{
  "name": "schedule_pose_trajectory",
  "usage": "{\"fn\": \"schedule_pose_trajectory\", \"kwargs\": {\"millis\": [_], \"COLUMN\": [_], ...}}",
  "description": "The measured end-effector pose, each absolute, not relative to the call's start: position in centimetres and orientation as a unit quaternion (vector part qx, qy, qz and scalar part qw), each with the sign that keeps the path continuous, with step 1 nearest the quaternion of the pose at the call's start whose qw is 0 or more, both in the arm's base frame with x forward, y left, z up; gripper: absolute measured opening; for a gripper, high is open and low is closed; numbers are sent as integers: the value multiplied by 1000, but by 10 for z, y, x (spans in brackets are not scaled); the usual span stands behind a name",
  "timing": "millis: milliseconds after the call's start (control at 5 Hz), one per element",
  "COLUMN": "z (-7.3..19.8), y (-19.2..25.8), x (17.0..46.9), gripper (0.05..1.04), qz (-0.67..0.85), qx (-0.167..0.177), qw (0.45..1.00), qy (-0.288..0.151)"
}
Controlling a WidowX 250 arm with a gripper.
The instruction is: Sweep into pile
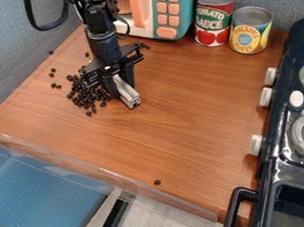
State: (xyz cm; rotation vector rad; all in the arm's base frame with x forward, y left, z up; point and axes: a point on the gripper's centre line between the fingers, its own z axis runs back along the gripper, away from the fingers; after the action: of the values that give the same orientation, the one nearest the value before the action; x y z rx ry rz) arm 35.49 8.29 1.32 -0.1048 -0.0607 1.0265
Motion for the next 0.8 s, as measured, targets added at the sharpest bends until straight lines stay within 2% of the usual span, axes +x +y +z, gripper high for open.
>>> {"fn": "schedule_pose_trajectory", "kwargs": {"millis": [400, 600, 800], "z": [24, 18, 11], "y": [58, 48, 41], "x": [373, 379, 384], "gripper": [385, 385, 385], "qz": [461, 453, 441], "qx": [-52, -24, 38], "qw": [885, 890, 897], "qy": [-45, -42, -14]}}
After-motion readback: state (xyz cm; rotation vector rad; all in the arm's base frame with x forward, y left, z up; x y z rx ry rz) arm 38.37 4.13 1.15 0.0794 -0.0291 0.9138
